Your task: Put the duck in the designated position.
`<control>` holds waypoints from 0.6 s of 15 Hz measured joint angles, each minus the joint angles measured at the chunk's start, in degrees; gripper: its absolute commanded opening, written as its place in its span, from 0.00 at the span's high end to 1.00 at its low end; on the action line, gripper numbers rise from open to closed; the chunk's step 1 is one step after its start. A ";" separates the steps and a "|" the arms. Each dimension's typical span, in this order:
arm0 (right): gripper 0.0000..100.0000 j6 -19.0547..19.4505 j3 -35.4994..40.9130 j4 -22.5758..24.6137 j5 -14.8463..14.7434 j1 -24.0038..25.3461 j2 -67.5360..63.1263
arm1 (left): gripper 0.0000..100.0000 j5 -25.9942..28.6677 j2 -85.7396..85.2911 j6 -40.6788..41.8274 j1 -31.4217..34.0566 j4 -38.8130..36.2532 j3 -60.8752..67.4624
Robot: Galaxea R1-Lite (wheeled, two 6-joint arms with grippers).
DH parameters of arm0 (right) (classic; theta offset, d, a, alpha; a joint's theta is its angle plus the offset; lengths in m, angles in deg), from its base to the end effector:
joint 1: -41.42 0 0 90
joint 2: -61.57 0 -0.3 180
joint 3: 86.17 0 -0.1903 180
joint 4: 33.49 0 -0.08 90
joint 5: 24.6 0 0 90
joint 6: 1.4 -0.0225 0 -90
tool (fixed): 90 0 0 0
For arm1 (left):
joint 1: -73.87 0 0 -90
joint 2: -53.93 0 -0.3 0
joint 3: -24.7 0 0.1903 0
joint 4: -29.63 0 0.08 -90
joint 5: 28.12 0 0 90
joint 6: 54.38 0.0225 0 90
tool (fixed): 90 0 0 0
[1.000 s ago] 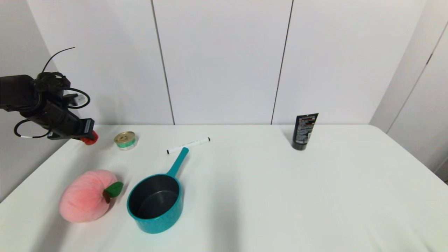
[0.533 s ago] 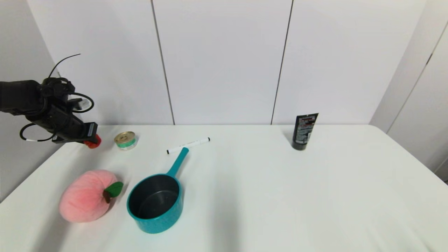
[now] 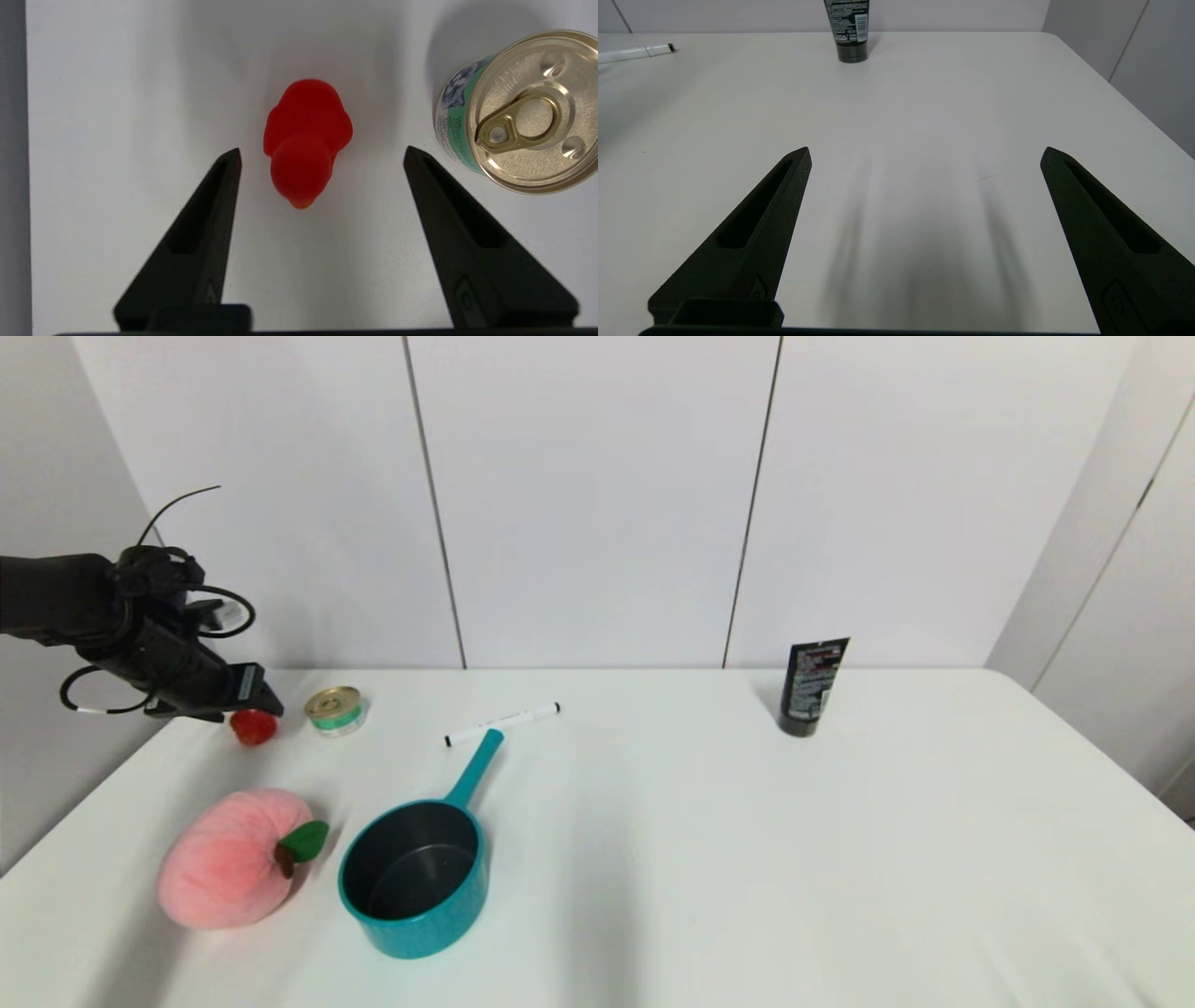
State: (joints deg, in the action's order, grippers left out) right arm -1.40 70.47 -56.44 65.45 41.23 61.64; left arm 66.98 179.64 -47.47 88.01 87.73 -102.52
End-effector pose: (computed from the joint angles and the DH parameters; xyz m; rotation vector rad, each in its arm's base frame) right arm -0.0229 0.0001 0.0762 0.0000 -0.0084 -0.0024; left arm 0.4094 0.1011 0.1631 -0.0545 0.9806 0.0856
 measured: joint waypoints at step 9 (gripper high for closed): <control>0.00 0.00 0.00 0.00 0.02 0.00 0.00 | 0.00 -0.02 -12.51 0.74 -1.66 -4.11 -0.37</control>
State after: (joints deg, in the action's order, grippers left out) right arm -1.40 70.47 -56.44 65.47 41.23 61.64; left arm 66.95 167.13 -46.73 86.36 83.62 -102.89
